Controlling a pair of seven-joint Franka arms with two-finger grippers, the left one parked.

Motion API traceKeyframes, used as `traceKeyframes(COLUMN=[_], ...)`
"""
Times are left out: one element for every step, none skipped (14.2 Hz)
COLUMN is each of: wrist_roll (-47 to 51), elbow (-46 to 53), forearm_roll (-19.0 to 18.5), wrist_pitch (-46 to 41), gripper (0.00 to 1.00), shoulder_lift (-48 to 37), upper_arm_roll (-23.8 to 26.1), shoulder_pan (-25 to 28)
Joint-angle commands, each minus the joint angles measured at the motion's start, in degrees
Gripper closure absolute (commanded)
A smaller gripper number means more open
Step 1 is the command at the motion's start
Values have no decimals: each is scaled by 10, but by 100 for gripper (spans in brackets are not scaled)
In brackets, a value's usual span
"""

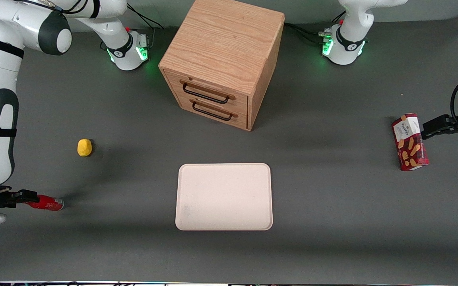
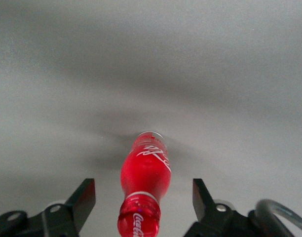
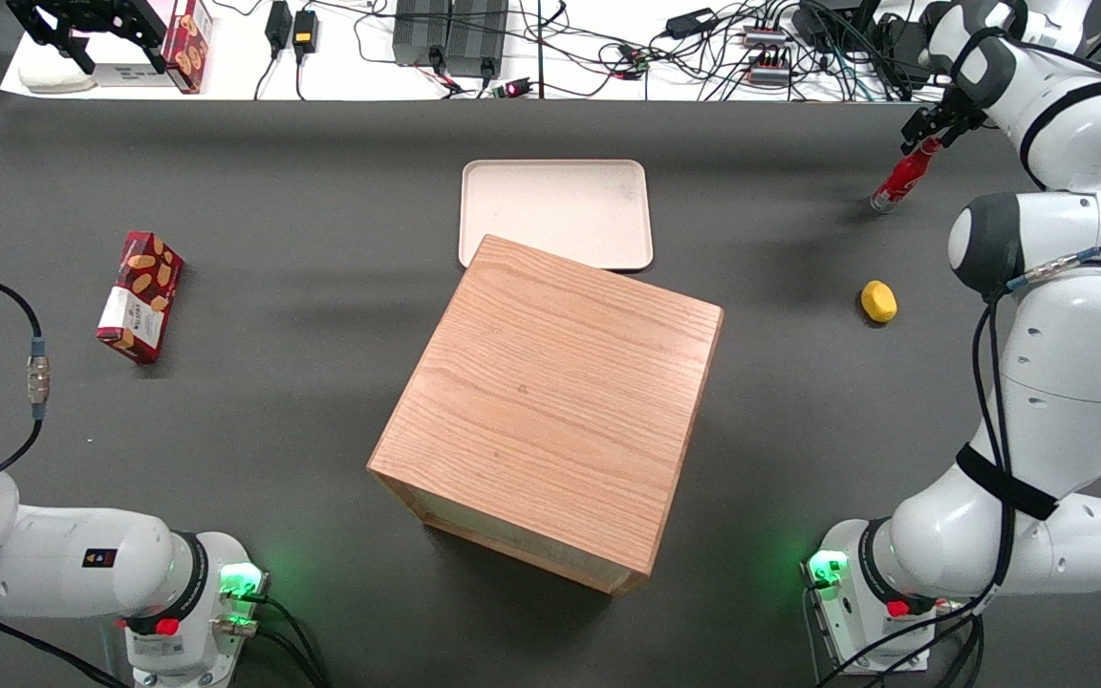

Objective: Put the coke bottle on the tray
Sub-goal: 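Align the open right gripper over the bottle and close on it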

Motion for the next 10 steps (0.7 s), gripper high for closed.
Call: traceKeyframes(wrist_roll=[-23,-27,-27,-27,-27,-27,-27,-27,-27,-27], elbow=[-18,-18,-18,-18,-18,-18,-18,-18,-17,-15], forearm_roll=[20,20,20,20,20,20,20,20,20,19], wrist_pitch=[5,6,6,6,6,6,6,6,6,6], gripper=[46,57,69,80,88,95,100,100,100,100], shoulder_lift=[-15,-15,-15,-15,-14,-14,-14,-14,-14,-15], upper_arm_roll=[-6,-6,-6,-6,-6,-6,-6,-6,-6,-6], shoulder_pan=[5,4,4,4,4,4,4,4,4,5])
